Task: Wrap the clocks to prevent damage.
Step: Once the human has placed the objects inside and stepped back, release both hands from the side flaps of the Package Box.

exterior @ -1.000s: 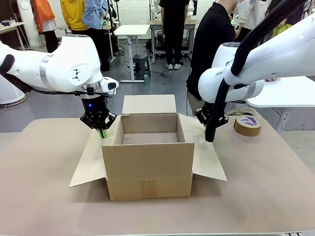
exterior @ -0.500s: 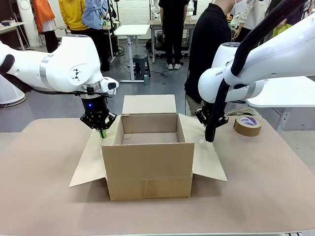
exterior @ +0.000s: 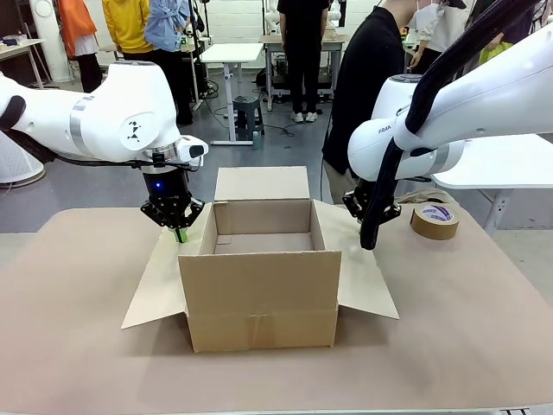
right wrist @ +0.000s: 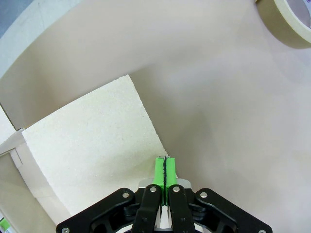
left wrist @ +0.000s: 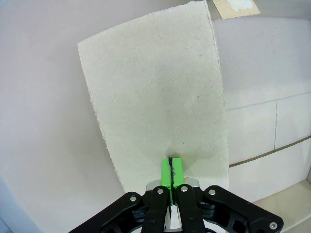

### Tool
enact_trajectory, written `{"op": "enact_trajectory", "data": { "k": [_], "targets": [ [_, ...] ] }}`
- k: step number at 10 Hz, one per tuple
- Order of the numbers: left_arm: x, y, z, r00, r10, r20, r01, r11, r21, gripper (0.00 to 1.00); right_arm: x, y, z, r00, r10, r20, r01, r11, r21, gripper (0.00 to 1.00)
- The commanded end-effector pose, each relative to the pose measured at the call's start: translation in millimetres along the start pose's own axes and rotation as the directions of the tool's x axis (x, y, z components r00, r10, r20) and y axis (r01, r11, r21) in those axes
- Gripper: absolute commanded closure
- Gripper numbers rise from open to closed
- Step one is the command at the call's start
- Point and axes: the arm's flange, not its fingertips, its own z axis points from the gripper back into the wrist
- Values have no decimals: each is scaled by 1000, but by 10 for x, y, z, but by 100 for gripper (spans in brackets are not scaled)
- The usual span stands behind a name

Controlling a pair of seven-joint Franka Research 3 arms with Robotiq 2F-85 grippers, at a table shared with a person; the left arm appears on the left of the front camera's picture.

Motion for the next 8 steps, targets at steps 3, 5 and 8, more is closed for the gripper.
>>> {"op": "enact_trajectory", "data": {
  "k": [3,5,8],
  "targets": [
    [-5,4,-11,1000,9,-8,-9,1000,2,100,8,15,8,1000,2,1,-2,1000,3,99],
    [-5,4,-11,1000,9,-8,-9,1000,2,100,8,15,8,1000,2,1,-2,1000,3,99],
    [-5,4,-11,1000,9,-8,-9,1000,2,100,8,15,8,1000,2,1,-2,1000,3,99]
  ]
}}
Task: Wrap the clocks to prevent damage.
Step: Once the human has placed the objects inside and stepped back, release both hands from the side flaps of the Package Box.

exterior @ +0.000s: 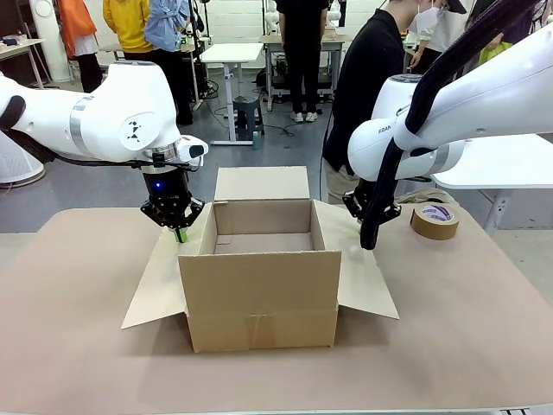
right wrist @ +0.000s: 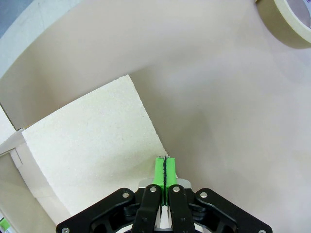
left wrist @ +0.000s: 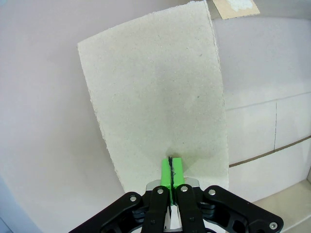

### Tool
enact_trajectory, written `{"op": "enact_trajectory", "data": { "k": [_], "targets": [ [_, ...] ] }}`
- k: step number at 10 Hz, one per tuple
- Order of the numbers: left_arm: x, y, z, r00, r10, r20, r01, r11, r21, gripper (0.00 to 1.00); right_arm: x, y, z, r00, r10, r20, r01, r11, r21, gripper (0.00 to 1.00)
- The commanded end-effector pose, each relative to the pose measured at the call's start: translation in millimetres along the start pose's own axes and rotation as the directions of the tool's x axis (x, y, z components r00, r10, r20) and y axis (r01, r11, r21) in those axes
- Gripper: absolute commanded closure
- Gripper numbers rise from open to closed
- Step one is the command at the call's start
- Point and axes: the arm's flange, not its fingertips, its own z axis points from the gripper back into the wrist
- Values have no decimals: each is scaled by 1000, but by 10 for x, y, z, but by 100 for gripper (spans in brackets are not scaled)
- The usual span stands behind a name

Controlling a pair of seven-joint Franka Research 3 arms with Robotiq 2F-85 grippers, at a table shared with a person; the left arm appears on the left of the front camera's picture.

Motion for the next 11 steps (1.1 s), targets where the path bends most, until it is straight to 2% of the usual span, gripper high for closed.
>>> {"op": "enact_trajectory", "data": {
  "k": [1,11],
  "targets": [
    [-5,4,-11,1000,9,-8,-9,1000,2,100,8,15,8,1000,2,1,-2,1000,3,99],
    [-5,4,-11,1000,9,-8,-9,1000,2,100,8,15,8,1000,2,1,-2,1000,3,99]
  ]
}}
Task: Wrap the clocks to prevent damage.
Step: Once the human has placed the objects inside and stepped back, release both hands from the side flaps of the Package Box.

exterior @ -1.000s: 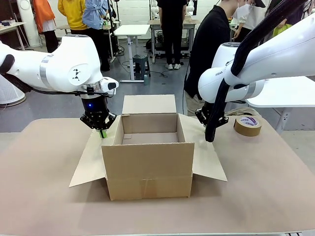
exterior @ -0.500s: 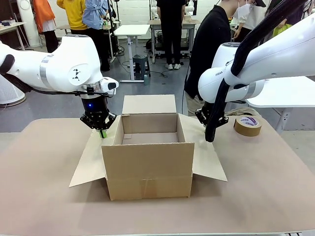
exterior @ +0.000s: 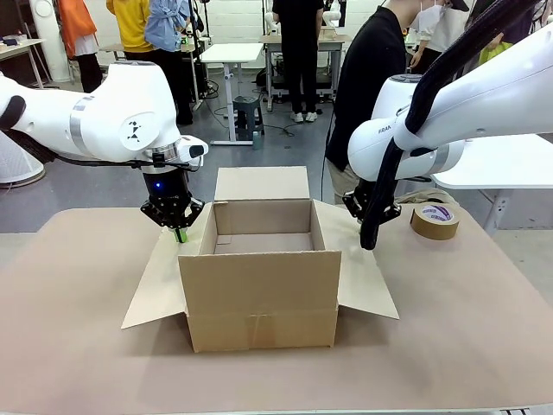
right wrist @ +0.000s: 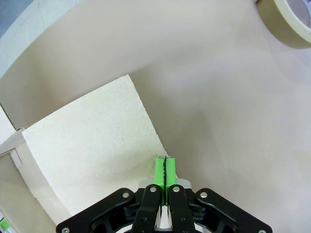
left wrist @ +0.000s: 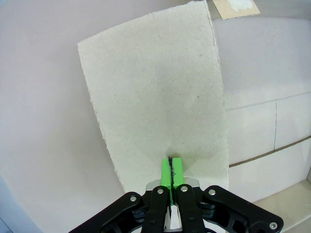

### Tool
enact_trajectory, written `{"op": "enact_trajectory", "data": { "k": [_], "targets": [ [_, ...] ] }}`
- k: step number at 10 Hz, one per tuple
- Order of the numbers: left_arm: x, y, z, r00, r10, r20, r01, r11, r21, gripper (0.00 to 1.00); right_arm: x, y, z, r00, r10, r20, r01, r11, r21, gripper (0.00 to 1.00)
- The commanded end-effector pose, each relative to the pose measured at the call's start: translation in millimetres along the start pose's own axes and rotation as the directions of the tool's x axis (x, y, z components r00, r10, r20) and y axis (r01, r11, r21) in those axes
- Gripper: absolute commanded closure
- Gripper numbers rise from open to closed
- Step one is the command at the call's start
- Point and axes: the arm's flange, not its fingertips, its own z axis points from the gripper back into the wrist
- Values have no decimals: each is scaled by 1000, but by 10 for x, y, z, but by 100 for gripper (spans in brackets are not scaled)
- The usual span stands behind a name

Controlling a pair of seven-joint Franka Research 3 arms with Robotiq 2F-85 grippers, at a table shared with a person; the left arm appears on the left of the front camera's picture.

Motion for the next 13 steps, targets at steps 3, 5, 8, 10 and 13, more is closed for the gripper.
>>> {"op": "enact_trajectory", "data": {
  "k": [3,5,8,10,13],
  "targets": [
    [-5,4,-11,1000,9,-8,-9,1000,2,100,8,15,8,1000,2,1,-2,1000,3,99],
    [-5,4,-11,1000,9,-8,-9,1000,2,100,8,15,8,1000,2,1,-2,1000,3,99],
    [-5,4,-11,1000,9,-8,-9,1000,2,100,8,15,8,1000,2,1,-2,1000,3,99],
    [-5,4,-11,1000,9,-8,-9,1000,2,100,8,15,8,1000,2,1,-2,1000,3,99],
    [-5,4,-11,1000,9,-8,-9,1000,2,100,8,15,8,1000,2,1,-2,1000,3,99]
  ]
}}
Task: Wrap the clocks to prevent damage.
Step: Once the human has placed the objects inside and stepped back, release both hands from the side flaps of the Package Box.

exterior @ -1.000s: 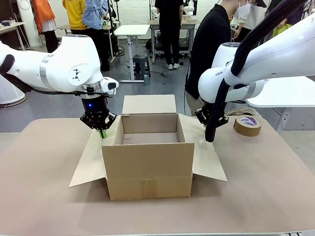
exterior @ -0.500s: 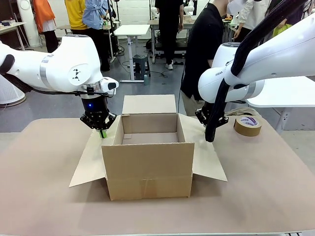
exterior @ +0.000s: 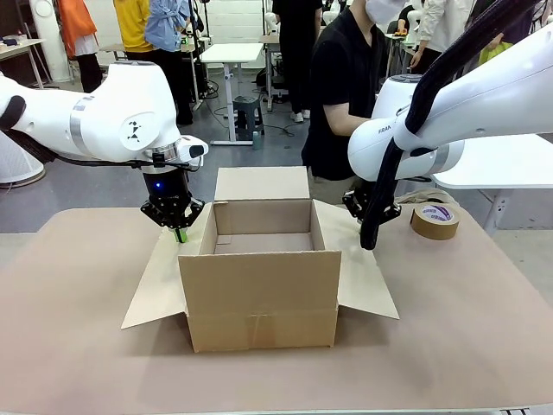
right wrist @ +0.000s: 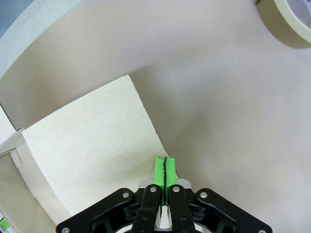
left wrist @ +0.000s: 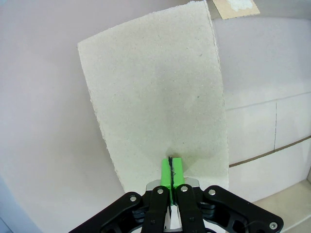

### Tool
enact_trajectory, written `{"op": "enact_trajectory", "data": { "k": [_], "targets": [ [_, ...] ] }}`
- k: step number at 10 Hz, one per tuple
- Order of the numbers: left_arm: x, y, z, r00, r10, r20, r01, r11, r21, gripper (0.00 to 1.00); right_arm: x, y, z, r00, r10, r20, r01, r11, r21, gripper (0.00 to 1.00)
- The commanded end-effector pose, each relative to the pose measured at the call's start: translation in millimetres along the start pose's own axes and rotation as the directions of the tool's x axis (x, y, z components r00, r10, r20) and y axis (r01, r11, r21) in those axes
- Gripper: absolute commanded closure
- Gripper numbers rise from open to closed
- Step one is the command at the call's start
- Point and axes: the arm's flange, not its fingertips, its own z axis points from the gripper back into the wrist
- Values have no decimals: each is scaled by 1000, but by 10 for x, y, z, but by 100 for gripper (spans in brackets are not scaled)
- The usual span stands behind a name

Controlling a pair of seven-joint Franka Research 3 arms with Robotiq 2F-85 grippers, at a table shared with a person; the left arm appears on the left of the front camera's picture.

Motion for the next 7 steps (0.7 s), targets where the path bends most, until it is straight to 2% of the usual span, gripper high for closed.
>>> {"op": "enact_trajectory", "data": {
  "k": [1,7],
  "targets": [
    [-5,4,-11,1000,9,-8,-9,1000,2,100,8,15,8,1000,2,1,-2,1000,3,99],
    [-5,4,-11,1000,9,-8,-9,1000,2,100,8,15,8,1000,2,1,-2,1000,3,99]
  ]
}}
